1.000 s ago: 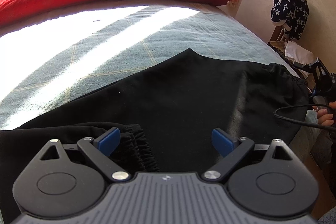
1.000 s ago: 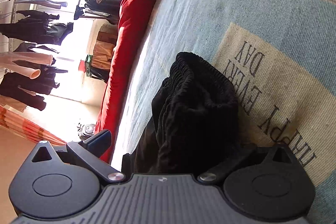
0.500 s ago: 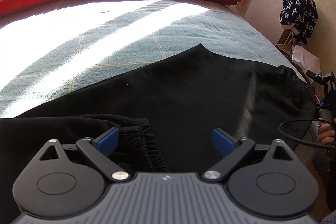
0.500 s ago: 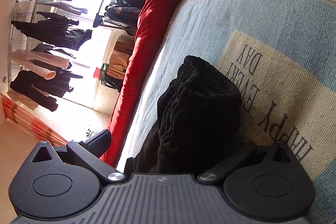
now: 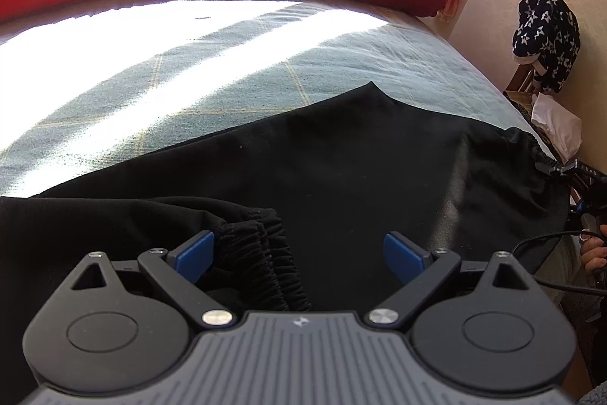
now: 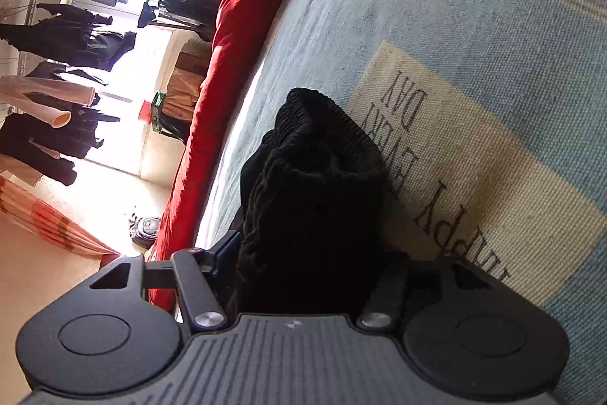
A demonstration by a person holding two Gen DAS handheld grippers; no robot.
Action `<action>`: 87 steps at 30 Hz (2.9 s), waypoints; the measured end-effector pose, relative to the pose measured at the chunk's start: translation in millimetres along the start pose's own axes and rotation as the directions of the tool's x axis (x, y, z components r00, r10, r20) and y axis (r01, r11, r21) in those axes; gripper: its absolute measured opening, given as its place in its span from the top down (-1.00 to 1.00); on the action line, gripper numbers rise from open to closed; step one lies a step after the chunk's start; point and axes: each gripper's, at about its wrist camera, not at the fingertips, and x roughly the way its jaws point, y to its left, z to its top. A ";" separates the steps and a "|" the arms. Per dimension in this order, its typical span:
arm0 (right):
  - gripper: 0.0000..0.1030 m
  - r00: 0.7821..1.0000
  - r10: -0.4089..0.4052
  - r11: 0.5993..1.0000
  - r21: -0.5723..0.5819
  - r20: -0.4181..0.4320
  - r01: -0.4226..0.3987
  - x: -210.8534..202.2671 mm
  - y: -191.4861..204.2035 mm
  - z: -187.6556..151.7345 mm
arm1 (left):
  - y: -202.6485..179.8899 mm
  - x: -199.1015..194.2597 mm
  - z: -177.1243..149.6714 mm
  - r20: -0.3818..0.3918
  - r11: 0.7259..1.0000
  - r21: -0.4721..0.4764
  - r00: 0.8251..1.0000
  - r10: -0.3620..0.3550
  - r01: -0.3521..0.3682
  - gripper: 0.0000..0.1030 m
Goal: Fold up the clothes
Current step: 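Lift the gripped waistband up off the bed with the right tool, then carry the waistband over the black pants and lower it with the right tool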
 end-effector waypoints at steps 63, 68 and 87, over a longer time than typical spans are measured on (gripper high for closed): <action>0.30 0.996 0.089 0.950 -0.298 -0.021 -0.091 40.6 227.5 -131.2 | 129.2 -117.5 -42.6 0.189 0.998 -0.055 0.981 -0.033 0.044 -0.84; 0.30 0.990 0.107 0.942 -0.310 -0.093 -0.131 63.1 248.6 -157.7 | 146.8 -127.1 -48.1 0.174 0.999 -0.029 0.984 -0.026 0.032 -0.84; 0.30 0.907 0.140 0.884 -0.363 -0.397 -0.295 127.7 312.4 -240.8 | 179.7 -145.0 -62.5 0.177 0.996 -0.082 0.983 0.046 -0.032 -0.85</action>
